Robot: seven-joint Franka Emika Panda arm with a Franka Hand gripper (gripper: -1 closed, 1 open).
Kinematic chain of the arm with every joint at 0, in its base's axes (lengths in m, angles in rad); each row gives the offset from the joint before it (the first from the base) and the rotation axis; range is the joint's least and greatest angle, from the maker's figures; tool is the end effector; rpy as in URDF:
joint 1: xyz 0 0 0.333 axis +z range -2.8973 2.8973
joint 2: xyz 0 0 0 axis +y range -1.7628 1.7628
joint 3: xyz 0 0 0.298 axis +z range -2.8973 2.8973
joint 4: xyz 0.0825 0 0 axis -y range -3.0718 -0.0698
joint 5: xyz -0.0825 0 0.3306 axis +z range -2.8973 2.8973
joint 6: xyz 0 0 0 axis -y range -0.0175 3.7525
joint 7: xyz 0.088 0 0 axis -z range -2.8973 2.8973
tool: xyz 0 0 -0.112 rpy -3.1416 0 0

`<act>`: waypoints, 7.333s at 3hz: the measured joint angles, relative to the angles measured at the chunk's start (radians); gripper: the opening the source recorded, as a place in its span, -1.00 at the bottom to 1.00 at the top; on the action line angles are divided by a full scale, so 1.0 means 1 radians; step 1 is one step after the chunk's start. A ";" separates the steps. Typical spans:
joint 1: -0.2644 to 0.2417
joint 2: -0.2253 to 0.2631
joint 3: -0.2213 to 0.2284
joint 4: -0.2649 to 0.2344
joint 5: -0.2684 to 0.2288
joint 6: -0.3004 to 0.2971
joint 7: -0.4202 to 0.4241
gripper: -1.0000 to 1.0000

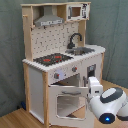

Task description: Play with the kitchen

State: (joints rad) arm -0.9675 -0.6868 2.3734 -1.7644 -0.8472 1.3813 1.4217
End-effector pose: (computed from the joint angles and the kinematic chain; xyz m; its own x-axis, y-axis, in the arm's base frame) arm 0.1266 0.5131 0.3307 0.4336 0.5728 0.6956 -0.4201 -0.5545 0.7184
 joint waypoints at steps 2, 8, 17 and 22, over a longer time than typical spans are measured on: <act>0.000 0.002 -0.002 0.070 -0.024 0.000 -0.225 1.00; -0.009 0.166 -0.044 0.161 0.014 -0.043 -0.866 1.00; 0.036 0.930 0.040 -0.364 0.203 -0.020 -0.939 1.00; -0.041 1.220 0.009 -0.605 0.044 0.253 -1.024 1.00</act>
State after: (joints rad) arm -1.0084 0.5328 2.3824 -2.3697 -0.8033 1.6344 0.3977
